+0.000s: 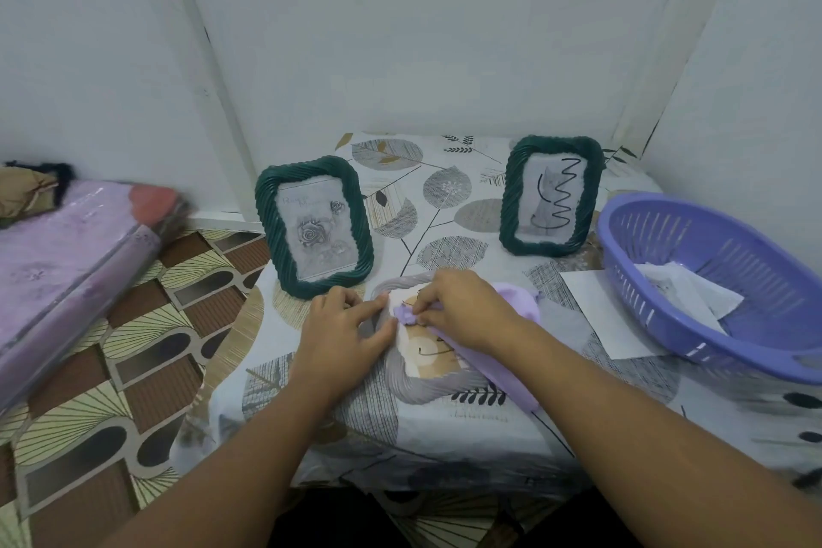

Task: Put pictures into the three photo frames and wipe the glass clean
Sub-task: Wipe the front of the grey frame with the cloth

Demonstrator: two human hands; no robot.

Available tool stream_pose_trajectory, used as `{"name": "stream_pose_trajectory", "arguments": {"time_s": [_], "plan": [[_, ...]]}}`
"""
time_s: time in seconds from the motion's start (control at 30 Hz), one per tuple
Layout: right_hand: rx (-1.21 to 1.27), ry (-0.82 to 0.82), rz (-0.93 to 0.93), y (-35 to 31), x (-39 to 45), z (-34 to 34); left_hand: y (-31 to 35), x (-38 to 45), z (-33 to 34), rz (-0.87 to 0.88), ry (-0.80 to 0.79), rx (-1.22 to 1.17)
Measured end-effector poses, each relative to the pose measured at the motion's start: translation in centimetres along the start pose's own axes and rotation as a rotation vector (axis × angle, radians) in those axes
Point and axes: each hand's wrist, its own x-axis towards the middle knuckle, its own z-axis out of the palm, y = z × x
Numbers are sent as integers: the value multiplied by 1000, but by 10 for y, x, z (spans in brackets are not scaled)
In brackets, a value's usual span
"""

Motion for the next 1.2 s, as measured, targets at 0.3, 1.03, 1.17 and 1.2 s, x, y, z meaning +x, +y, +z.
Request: {"name": "stream_pose_trajectory", "arguments": {"time_s": [0.3, 1.03, 1.17, 1.2], "plan": [[435, 287, 124, 22, -2, -21, 0, 2, -3, -36, -108, 48], [25, 82, 16, 21, 32, -5, 0, 5, -3, -65, -153, 83], [-7, 49, -6, 26, 27, -6, -1, 6, -1, -64, -142, 82], [-4, 59, 6, 27, 27, -8, 0, 6, -1, -64, -142, 81]]}}
